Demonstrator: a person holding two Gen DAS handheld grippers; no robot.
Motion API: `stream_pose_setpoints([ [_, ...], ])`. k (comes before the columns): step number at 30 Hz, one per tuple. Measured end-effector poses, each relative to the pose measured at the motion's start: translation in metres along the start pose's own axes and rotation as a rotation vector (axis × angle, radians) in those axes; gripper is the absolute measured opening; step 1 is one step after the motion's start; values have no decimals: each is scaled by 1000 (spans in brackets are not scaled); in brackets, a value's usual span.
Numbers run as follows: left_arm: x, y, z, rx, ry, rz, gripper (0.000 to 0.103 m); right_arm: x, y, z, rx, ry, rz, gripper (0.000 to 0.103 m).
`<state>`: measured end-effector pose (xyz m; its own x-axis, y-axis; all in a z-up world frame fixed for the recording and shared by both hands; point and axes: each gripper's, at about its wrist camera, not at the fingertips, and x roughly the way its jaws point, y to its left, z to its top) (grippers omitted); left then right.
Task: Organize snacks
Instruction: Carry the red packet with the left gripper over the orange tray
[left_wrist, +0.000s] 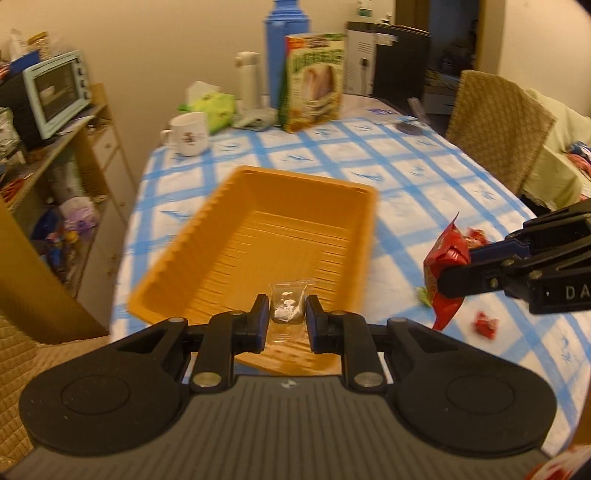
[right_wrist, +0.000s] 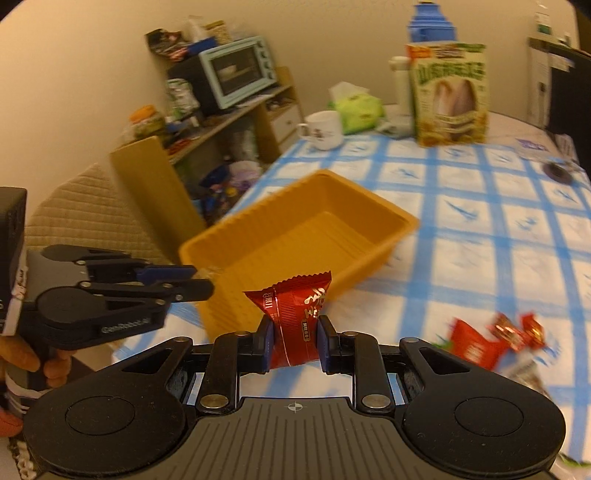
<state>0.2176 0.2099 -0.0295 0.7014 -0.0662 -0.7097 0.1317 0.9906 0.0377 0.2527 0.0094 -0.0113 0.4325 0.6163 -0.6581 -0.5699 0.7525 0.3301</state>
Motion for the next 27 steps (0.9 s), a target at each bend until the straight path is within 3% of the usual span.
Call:
stream_pose_setpoints([
  [6, 12, 31, 6, -23, 8, 37, 19, 49, 18, 27, -15, 35, 42, 25],
  [12, 38, 49, 13, -34, 32, 39, 19, 94, 15, 40, 12, 80, 20, 25],
  [27, 83, 64, 12, -45, 99, -9, 20, 130, 6, 42, 63, 136, -40, 25],
])
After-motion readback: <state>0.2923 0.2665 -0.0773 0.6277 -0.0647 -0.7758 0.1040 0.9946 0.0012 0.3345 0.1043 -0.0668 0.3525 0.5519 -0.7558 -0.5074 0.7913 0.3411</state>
